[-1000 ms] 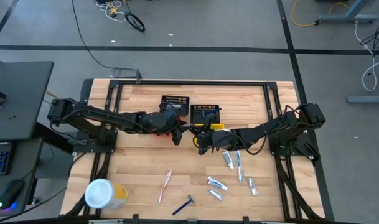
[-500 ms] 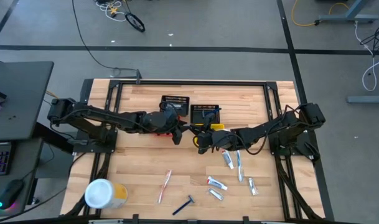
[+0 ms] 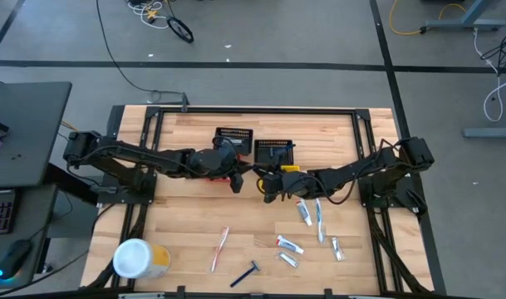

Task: Pick & Place Travel size toiletries
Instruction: Put the silver nail cutter into the left black bin, then put the blue razor into the right black bin

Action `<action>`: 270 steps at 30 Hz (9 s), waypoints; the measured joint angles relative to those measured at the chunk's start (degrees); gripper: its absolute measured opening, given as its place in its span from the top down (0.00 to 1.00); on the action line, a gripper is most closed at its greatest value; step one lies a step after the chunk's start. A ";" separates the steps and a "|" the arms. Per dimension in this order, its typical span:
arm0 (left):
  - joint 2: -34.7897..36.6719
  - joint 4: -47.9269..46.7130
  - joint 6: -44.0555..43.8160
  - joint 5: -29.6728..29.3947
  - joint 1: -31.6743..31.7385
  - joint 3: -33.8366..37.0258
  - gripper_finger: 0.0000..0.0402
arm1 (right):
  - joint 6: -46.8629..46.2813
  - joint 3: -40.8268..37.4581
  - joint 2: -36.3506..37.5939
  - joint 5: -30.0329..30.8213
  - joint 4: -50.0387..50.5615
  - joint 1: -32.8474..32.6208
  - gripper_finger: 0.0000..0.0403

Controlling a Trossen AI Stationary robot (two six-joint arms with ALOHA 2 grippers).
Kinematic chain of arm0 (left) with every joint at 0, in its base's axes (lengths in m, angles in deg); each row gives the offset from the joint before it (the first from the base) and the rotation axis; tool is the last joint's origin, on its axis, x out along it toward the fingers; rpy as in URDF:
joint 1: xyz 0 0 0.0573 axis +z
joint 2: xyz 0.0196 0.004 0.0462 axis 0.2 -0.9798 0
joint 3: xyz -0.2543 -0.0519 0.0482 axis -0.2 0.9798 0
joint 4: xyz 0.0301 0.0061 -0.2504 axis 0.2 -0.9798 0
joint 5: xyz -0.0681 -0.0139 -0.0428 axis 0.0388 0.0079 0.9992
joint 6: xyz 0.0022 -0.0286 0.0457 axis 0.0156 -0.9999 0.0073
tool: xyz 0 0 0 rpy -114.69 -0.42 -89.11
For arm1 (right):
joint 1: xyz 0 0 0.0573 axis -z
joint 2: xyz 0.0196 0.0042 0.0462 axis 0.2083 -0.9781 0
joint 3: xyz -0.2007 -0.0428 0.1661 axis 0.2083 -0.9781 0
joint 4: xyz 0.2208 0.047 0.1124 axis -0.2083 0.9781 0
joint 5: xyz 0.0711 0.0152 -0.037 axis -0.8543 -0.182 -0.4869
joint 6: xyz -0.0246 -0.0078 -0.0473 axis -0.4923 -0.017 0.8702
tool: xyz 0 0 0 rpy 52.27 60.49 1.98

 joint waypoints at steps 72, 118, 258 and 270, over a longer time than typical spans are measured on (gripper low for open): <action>-10.79 -6.26 7.58 9.59 -8.38 -2.80 0.61 | -26.69 0.02 0.00 -23.71 34.57 1.97 0.75; -42.63 -36.65 -35.83 -3.17 -40.20 -41.70 0.62 | -6.16 0.00 0.00 -23.53 19.91 3.58 0.75; -34.53 -39.54 40.38 -26.06 -11.06 -41.77 0.73 | -22.89 -1.55 6.60 -4.00 33.61 -1.74 0.92; -34.53 -39.49 31.88 -29.11 -11.04 -41.85 0.56 | -32.46 -1.44 6.60 2.00 41.52 1.86 0.92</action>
